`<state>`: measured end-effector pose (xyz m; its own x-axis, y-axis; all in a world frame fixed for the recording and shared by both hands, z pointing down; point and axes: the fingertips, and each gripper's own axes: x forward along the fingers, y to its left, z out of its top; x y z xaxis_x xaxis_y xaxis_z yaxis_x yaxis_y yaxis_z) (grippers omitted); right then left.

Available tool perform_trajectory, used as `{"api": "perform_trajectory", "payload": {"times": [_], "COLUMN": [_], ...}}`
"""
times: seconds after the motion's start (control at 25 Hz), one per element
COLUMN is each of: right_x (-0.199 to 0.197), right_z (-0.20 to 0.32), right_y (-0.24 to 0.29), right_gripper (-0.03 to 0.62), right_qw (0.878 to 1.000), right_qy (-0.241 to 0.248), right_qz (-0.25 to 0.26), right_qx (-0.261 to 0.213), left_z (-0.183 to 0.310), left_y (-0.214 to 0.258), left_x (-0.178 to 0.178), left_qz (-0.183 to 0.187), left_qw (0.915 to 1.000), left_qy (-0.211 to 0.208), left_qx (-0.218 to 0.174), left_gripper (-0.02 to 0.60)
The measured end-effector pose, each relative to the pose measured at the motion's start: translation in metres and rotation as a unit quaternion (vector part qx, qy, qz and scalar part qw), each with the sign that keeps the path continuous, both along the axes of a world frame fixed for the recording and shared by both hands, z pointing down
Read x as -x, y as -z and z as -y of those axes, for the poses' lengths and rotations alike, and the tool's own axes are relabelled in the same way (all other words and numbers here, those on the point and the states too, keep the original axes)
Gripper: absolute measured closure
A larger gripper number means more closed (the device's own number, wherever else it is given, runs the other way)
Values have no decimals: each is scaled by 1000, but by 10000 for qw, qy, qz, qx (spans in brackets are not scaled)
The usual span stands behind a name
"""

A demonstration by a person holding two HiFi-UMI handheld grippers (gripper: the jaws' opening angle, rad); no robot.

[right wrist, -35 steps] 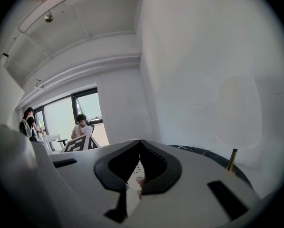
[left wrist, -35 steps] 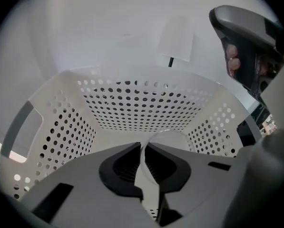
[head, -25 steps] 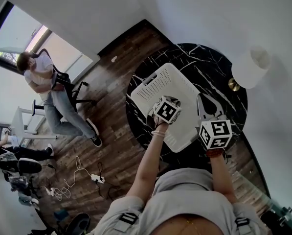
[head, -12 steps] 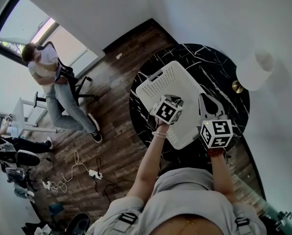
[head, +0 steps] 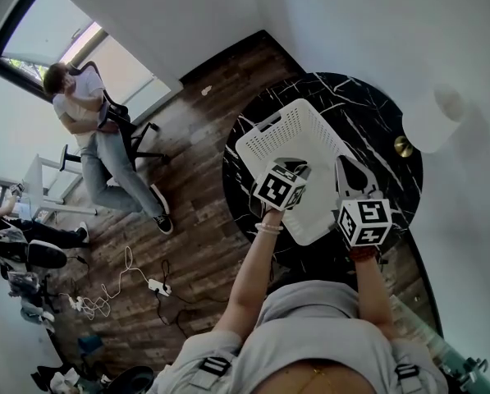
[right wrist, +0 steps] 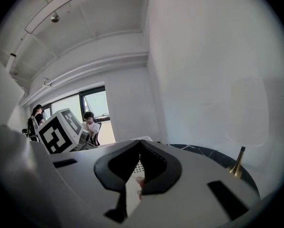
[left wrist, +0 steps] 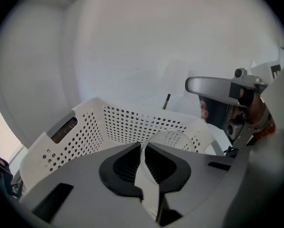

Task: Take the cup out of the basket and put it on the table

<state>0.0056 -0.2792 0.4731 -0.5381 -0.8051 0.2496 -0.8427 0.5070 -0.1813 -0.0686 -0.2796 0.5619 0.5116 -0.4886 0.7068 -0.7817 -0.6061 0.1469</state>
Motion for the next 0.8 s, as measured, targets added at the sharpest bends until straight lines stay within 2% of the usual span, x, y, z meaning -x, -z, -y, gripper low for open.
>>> {"api": "perform_trajectory", "payload": {"times": [0.8], "right_x": [14], "right_z": [-11], "right_y": [-4], "right_gripper": [585], "right_qw": [9999], "right_qy": [106], "right_qz": [-69], "right_qx": [-2], "left_z": [-20], "left_y": [39], "left_x": [21], "left_qz": [-438], "left_qw": [9971], "left_qy": [395], "left_qx": [-472], "left_gripper": [546]}}
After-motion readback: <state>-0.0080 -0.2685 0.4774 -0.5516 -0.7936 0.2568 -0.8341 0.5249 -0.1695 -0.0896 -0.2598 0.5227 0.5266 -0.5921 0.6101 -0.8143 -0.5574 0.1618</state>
